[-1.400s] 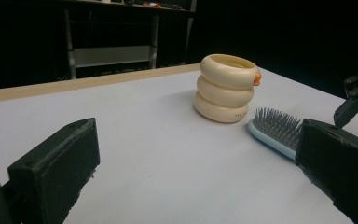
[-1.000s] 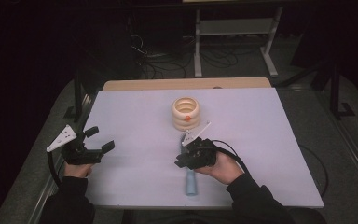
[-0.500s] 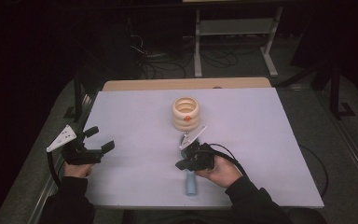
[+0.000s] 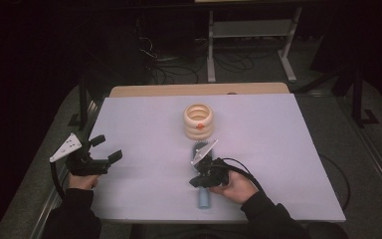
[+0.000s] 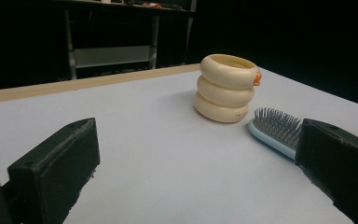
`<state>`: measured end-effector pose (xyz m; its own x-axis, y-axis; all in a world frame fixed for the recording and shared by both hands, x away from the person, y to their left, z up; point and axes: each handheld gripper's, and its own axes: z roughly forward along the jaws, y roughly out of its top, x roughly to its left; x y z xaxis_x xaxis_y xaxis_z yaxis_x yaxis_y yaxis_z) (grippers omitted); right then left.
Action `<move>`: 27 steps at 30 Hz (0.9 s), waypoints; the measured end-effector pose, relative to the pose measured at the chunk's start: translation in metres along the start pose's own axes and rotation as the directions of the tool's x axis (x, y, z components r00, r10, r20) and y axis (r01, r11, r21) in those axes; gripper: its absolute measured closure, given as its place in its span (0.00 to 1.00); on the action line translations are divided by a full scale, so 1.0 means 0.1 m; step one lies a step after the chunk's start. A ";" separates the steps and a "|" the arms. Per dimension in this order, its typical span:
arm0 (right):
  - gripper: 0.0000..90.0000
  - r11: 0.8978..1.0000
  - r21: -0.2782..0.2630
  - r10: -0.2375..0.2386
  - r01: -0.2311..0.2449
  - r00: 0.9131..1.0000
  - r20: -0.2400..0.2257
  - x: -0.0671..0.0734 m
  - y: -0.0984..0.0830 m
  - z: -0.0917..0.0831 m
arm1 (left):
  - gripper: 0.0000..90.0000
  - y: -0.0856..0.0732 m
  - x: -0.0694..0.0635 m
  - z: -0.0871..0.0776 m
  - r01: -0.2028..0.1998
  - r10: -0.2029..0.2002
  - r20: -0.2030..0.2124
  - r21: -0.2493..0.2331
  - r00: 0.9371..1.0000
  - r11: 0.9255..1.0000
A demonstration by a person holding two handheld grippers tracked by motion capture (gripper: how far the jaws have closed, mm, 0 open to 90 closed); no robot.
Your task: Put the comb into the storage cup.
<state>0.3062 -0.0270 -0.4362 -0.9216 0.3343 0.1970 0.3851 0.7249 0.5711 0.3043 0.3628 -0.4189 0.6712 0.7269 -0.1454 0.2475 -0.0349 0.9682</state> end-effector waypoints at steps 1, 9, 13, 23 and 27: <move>0.99 1.000 0.003 -0.005 0.005 1.000 -0.001 0.00 0.00 0.01 | 0.00 0.00 0.00 0.00 0.001 -0.001 0.001 0.000 1.000 1.000; 0.99 0.997 0.076 -0.029 0.030 1.000 -0.011 0.07 -0.04 0.09 | 0.00 0.00 0.00 0.00 0.001 -0.001 -0.001 0.000 1.000 1.000; 0.99 0.997 0.075 -0.031 0.032 0.999 -0.017 0.07 -0.05 0.08 | 0.00 0.00 0.00 0.00 0.001 -0.001 0.000 0.000 1.000 1.000; 0.99 0.995 0.101 -0.022 0.022 1.000 -0.007 0.04 -0.12 0.03 | 0.00 0.00 0.00 0.00 0.003 -0.003 0.004 -0.003 1.000 1.000; 0.99 0.995 0.101 -0.015 0.016 1.000 -0.006 0.01 -0.17 -0.02 | 0.00 0.00 0.00 0.00 0.003 -0.003 0.004 -0.003 1.000 1.000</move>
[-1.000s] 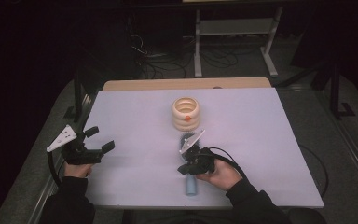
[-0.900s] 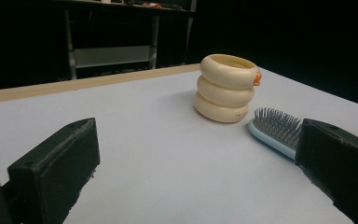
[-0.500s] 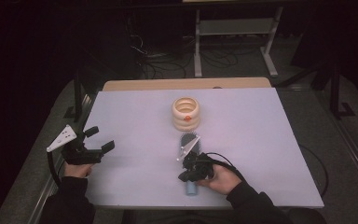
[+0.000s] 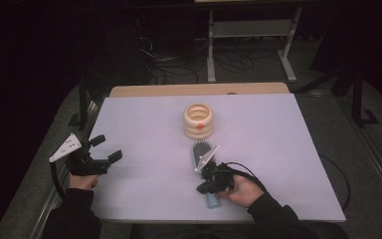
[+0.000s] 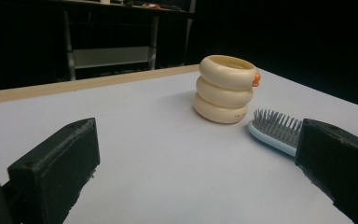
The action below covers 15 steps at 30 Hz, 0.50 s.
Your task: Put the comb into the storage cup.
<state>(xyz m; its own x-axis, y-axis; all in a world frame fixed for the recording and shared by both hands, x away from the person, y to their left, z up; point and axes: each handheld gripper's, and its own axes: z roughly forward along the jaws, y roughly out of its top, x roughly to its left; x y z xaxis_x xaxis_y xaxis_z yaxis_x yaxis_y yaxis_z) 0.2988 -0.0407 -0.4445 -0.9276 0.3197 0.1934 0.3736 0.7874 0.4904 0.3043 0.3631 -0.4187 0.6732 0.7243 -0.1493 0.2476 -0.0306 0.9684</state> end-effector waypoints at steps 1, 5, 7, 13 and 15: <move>0.99 1.000 0.002 0.002 -0.002 1.000 0.000 -0.01 -0.02 -0.01 | 0.00 0.00 0.00 0.00 0.000 0.000 0.001 0.000 1.000 1.000; 0.99 1.000 0.002 0.020 -0.020 1.000 0.000 -0.07 -0.09 -0.08 | 0.00 0.00 0.00 0.00 0.002 -0.002 0.005 -0.002 1.000 1.000; 0.99 1.000 -0.001 0.028 -0.028 1.000 0.002 -0.09 -0.13 -0.11 | 0.00 0.00 0.00 0.00 0.003 -0.003 0.004 -0.003 1.000 1.000; 0.99 0.999 -0.001 0.045 -0.045 0.999 0.010 -0.13 -0.20 -0.17 | 0.00 0.00 0.00 0.00 0.003 -0.003 0.005 -0.002 1.000 1.000; 0.99 0.999 -0.002 0.046 -0.046 0.999 0.011 -0.14 -0.22 -0.19 | 0.00 0.00 0.00 0.00 0.003 -0.003 0.005 -0.002 1.000 1.000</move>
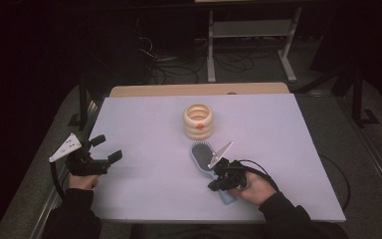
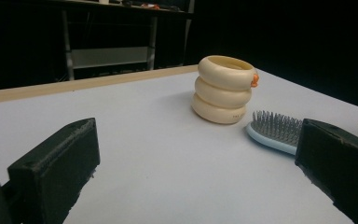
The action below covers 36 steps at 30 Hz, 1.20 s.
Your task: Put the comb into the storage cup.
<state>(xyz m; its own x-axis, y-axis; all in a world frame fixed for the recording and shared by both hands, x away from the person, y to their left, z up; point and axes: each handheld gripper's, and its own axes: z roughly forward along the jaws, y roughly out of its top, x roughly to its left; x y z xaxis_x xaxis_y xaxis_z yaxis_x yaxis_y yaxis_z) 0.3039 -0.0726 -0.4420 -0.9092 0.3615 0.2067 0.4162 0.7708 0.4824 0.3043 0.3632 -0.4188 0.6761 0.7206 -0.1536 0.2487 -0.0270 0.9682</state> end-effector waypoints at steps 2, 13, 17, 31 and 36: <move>0.99 1.000 0.000 0.006 -0.006 1.000 -0.002 -0.01 -0.02 -0.02 | 0.00 0.00 0.00 0.00 0.001 -0.001 -0.001 0.000 1.000 1.000; 0.99 1.000 -0.006 0.023 -0.023 1.000 0.014 -0.07 -0.11 -0.10 | 0.00 0.00 0.00 0.00 0.005 -0.005 0.002 0.000 1.000 1.000; 0.99 1.000 -0.007 0.027 -0.026 0.999 0.028 -0.09 -0.15 -0.12 | 0.00 0.00 0.01 -0.01 0.017 -0.017 0.003 -0.015 1.000 1.000; 0.99 0.998 -0.015 0.054 -0.053 0.997 0.049 -0.18 -0.28 -0.22 | 0.00 0.00 0.02 -0.01 0.025 -0.024 0.005 -0.018 1.000 1.000; 0.99 0.998 -0.014 0.066 -0.065 0.996 0.053 -0.21 -0.32 -0.24 | 0.00 0.00 0.02 -0.02 0.026 -0.026 0.004 -0.019 1.000 0.999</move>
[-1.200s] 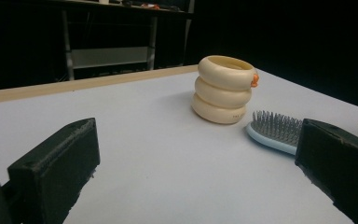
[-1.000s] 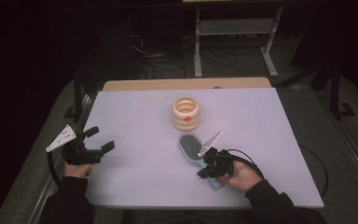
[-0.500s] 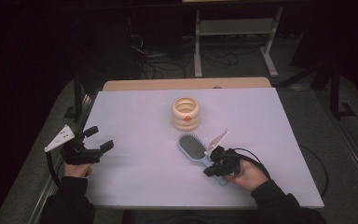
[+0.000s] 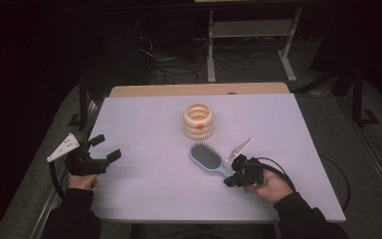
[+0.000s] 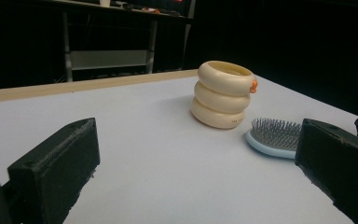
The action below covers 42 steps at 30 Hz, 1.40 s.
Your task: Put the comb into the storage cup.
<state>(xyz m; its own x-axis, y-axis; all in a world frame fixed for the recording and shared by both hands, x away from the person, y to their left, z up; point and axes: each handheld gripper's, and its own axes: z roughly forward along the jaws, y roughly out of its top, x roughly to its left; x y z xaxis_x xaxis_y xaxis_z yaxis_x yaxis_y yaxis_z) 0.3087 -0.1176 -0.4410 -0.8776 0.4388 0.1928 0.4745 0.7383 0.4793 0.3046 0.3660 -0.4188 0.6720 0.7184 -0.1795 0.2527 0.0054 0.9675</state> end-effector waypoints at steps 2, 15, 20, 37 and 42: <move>0.99 1.000 -0.002 0.005 -0.005 1.000 0.002 -0.01 -0.01 -0.01 | 0.00 0.00 0.00 0.00 0.000 0.000 0.001 0.000 1.000 1.000; 0.99 0.999 -0.013 0.030 -0.030 0.999 0.022 -0.10 -0.11 -0.09 | 0.00 0.00 0.00 0.00 -0.002 0.002 -0.002 0.002 1.000 1.000; 0.99 0.999 -0.020 0.045 -0.044 0.998 0.031 -0.13 -0.14 -0.12 | 0.00 0.00 0.00 0.00 -0.001 0.001 -0.001 0.003 1.000 1.000; 0.99 0.997 -0.026 0.070 -0.068 0.995 0.067 -0.22 -0.22 -0.21 | 0.00 0.00 0.00 0.00 -0.003 0.003 -0.003 0.003 1.000 1.000; 0.99 0.996 -0.033 0.087 -0.084 0.993 0.074 -0.27 -0.25 -0.23 | 0.00 0.00 0.00 0.00 -0.001 0.001 -0.005 0.006 1.000 1.000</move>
<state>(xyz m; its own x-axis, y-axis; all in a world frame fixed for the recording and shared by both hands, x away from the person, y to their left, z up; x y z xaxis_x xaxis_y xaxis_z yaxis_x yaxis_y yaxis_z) 0.3186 -0.1597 -0.4383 -0.8258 0.5380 0.1693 0.5443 0.6815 0.4892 0.3049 0.3662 -0.4192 0.6685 0.7222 -0.1777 0.2561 0.0008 0.9666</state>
